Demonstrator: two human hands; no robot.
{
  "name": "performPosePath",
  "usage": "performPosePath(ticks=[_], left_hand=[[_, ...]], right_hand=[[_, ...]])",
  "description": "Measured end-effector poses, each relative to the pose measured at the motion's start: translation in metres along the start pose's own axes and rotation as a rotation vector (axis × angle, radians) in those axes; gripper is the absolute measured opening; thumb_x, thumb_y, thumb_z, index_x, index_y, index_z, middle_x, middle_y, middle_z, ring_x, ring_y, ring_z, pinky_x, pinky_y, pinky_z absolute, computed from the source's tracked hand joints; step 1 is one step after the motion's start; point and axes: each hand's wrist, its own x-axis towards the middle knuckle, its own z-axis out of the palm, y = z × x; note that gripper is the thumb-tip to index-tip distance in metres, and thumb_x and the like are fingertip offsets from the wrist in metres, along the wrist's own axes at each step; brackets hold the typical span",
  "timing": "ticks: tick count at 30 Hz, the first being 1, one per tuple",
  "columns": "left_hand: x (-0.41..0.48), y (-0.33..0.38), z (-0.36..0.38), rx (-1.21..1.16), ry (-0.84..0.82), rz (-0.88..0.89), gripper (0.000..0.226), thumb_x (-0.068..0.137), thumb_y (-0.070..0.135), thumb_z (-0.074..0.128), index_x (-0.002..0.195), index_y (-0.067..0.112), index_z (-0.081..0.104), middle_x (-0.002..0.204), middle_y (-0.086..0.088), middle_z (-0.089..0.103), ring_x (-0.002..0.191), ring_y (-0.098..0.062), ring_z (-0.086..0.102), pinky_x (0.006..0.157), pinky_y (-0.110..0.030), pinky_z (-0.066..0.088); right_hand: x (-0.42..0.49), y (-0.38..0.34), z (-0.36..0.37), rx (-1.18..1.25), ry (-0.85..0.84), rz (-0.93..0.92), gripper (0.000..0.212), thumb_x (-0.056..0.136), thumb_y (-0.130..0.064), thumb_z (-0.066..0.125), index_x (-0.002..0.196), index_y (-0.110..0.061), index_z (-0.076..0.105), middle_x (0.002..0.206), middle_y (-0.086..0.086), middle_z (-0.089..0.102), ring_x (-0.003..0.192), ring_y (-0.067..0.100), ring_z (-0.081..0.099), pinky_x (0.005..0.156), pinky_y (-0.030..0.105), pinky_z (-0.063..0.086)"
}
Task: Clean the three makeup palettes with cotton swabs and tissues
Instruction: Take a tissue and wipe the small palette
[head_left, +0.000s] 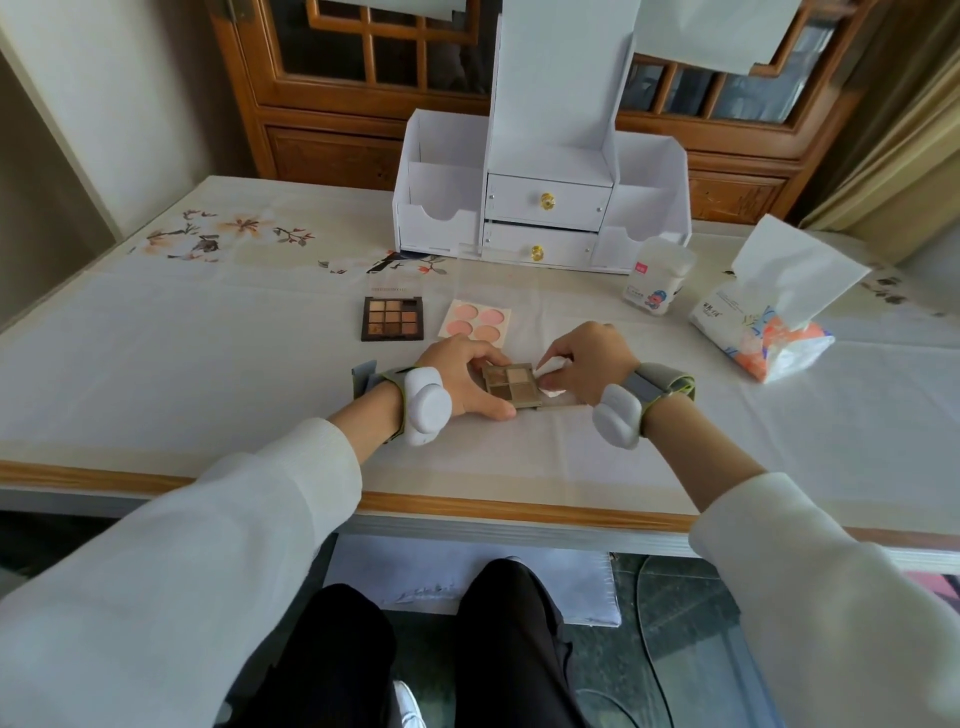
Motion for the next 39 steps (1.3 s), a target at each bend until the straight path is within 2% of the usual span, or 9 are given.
performPosePath(ticks=[6,9,13,16,21,24,32,37,39], left_hand=[[-0.001,0.001,0.000,0.001,0.000,-0.001,0.057,0.064,0.033,0.086,0.116,0.025,0.063,0.112,0.000,0.056,0.097,-0.014,0.054,0.081,-0.021,0.039],[-0.001,0.001,0.001,0.002,0.003,-0.009,0.057,0.063,0.033,0.086,0.116,0.024,0.063,0.113,-0.001,0.056,0.099,-0.016,0.054,0.086,-0.024,0.043],[-0.001,0.002,0.000,0.007,0.006,-0.012,0.058,0.064,0.033,0.085,0.117,0.023,0.063,0.112,0.000,0.055,0.097,-0.014,0.053,0.087,-0.024,0.043],[-0.002,0.002,-0.001,-0.002,-0.007,-0.013,0.058,0.065,0.032,0.085,0.117,0.023,0.062,0.113,-0.001,0.055,0.099,-0.015,0.053,0.089,-0.026,0.044],[-0.002,0.004,-0.001,-0.011,-0.025,-0.004,0.057,0.066,0.031,0.085,0.117,0.022,0.062,0.114,-0.001,0.055,0.100,-0.016,0.055,0.089,-0.026,0.044],[-0.001,0.002,-0.001,-0.008,-0.026,-0.004,0.056,0.065,0.031,0.085,0.116,0.022,0.063,0.112,0.000,0.056,0.096,-0.014,0.054,0.084,-0.023,0.043],[-0.004,0.005,-0.002,-0.019,-0.028,-0.010,0.054,0.066,0.030,0.085,0.114,0.021,0.063,0.104,0.005,0.054,0.092,-0.012,0.053,0.077,-0.019,0.038],[-0.008,0.009,-0.002,-0.023,-0.014,-0.021,0.056,0.067,0.030,0.084,0.117,0.019,0.062,0.103,0.006,0.058,0.093,-0.011,0.055,0.076,-0.017,0.038],[-0.009,0.009,-0.001,-0.027,0.003,-0.023,0.056,0.066,0.030,0.085,0.116,0.020,0.063,0.106,0.005,0.060,0.095,-0.011,0.056,0.077,-0.018,0.039]], right_hand=[[-0.003,0.011,-0.010,-0.015,-0.026,0.017,0.017,0.079,-0.021,0.067,0.093,-0.014,0.073,0.091,0.008,0.071,0.088,0.023,0.062,0.077,0.023,0.042],[-0.006,0.014,-0.012,0.005,-0.014,0.021,0.013,0.079,-0.021,0.068,0.090,-0.016,0.073,0.089,0.007,0.071,0.086,0.023,0.062,0.074,0.021,0.036],[-0.009,0.012,-0.010,0.016,-0.060,-0.005,0.013,0.076,-0.020,0.072,0.089,-0.018,0.073,0.083,0.003,0.069,0.078,0.016,0.058,0.059,0.017,0.039],[-0.009,0.014,-0.009,0.048,-0.054,0.002,0.012,0.074,-0.020,0.074,0.086,-0.018,0.074,0.081,0.004,0.069,0.076,0.015,0.058,0.057,0.014,0.039],[0.001,0.008,-0.006,0.006,0.011,0.029,0.014,0.076,-0.021,0.070,0.088,-0.015,0.073,0.081,0.005,0.069,0.078,0.019,0.058,0.060,0.020,0.040],[0.002,0.001,0.001,0.014,0.001,-0.001,0.015,0.078,-0.022,0.069,0.091,-0.016,0.073,0.085,0.005,0.070,0.080,0.019,0.060,0.071,0.022,0.041],[-0.004,0.013,-0.010,-0.001,0.016,0.070,0.014,0.079,-0.022,0.067,0.090,-0.015,0.072,0.090,0.007,0.070,0.085,0.021,0.060,0.071,0.023,0.040],[-0.012,0.003,-0.009,0.013,-0.095,0.019,0.016,0.077,-0.021,0.069,0.093,-0.018,0.072,0.087,0.003,0.067,0.082,0.017,0.058,0.070,0.023,0.041],[-0.017,0.008,-0.008,0.061,-0.016,0.040,0.015,0.078,-0.019,0.068,0.092,-0.017,0.072,0.089,0.005,0.069,0.084,0.021,0.060,0.071,0.026,0.044]])
